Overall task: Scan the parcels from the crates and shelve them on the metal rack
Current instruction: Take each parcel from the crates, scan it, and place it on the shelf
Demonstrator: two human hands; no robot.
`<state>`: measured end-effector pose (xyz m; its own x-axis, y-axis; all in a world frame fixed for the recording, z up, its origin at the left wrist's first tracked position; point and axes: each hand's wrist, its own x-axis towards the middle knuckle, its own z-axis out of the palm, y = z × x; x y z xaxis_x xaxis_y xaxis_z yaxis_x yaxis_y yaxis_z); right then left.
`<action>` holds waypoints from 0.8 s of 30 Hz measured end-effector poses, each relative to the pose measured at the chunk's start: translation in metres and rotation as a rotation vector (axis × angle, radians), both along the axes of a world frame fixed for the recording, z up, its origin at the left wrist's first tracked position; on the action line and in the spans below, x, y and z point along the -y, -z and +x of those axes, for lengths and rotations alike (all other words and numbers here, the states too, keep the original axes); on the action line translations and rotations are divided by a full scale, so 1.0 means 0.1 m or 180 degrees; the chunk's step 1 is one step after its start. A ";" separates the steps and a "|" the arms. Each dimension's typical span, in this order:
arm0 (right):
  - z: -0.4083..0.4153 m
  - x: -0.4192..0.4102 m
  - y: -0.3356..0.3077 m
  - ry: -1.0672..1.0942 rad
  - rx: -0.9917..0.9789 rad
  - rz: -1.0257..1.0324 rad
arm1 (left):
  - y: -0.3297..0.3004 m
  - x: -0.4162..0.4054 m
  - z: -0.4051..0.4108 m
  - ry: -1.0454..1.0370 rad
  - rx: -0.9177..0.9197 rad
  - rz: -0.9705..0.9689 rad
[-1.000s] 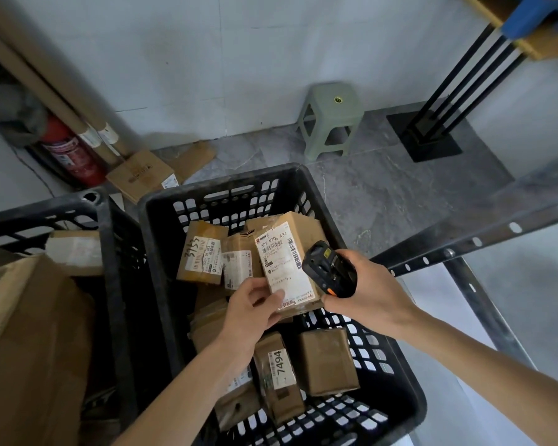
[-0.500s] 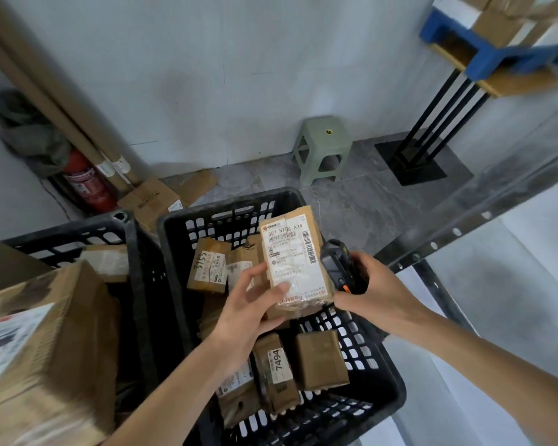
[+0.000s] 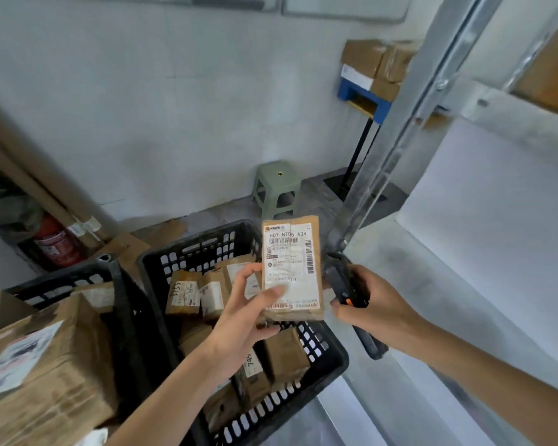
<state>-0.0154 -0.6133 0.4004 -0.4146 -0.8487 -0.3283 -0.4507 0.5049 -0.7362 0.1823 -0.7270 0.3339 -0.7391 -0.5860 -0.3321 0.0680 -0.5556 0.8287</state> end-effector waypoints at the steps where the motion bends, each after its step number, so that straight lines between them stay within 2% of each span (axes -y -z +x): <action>1: 0.03 -0.13 -0.07 0.0040 -0.0023 0.0003 | -0.06 -0.07 0.01 0.0040 -0.0008 -0.0038; 7: 0.35 -0.94 -0.52 0.0298 -0.0295 -0.0072 | -0.53 -0.61 0.22 0.0044 0.0012 -0.0415; 13: 0.71 -1.86 -1.43 0.0323 -0.0784 -0.0364 | -1.37 -1.07 0.43 0.0300 -0.0004 -0.1100; 17: 0.84 -2.57 -2.11 0.0317 -0.1426 -0.0402 | -1.95 -1.41 0.44 0.0588 -0.0038 -0.1670; 24: 1.06 -4.05 -3.13 0.0202 -0.3000 0.0289 | -2.90 -2.38 0.28 0.0963 -0.0299 -0.2498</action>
